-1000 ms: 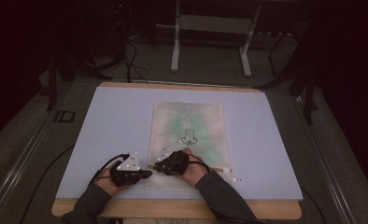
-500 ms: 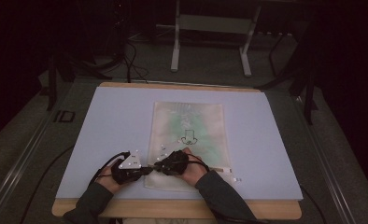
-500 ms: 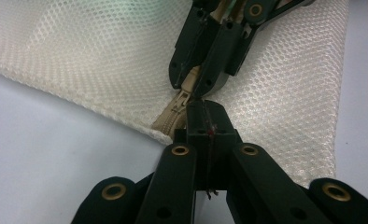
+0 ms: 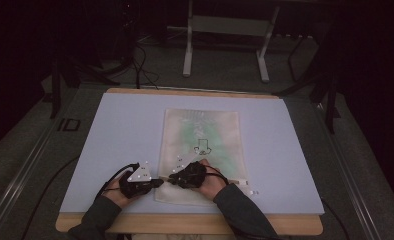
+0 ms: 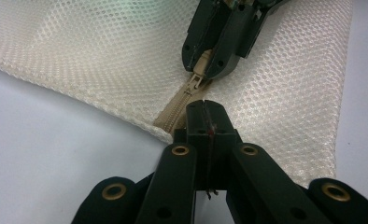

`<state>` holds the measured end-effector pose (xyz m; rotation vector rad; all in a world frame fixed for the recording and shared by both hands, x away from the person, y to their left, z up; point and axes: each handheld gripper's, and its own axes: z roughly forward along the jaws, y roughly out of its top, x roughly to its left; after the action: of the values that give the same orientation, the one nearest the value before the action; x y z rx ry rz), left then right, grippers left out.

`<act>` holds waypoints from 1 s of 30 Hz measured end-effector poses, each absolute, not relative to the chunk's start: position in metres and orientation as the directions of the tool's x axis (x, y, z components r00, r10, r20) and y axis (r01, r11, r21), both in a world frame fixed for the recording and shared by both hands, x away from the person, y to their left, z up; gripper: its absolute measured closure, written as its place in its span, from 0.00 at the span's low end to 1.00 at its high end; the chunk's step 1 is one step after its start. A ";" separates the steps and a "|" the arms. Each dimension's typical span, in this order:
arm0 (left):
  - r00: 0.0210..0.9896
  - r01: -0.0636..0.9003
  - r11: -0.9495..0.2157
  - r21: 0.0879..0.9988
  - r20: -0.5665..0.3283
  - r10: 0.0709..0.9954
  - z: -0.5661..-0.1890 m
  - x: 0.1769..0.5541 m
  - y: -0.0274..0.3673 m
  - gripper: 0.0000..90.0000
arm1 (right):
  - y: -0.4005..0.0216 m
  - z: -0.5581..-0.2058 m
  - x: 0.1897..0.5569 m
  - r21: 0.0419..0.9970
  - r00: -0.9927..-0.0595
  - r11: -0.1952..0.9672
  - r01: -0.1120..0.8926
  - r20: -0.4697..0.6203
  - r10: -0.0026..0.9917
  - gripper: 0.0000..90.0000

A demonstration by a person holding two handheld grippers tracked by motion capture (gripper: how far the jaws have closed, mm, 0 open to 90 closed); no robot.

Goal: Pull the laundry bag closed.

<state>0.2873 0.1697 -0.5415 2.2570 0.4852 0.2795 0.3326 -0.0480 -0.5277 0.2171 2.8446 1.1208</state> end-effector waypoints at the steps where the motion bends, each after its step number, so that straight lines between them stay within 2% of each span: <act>1: 0.902 0.254 -0.612 0.749 0.045 0.429 -0.541 0.287 0.170 1.00 | -0.048 -0.528 0.333 0.683 -0.987 0.723 0.103 -0.019 0.159 0.92; 30: 0.905 0.282 -0.597 0.751 0.000 0.426 -0.542 0.291 0.172 1.00 | -0.063 -0.527 0.332 0.691 -0.984 0.712 0.129 0.000 0.178 0.91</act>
<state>0.2913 0.1725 -0.5416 2.2466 0.5031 0.2273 0.3325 -0.0625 -0.5266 0.2549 2.8444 1.1402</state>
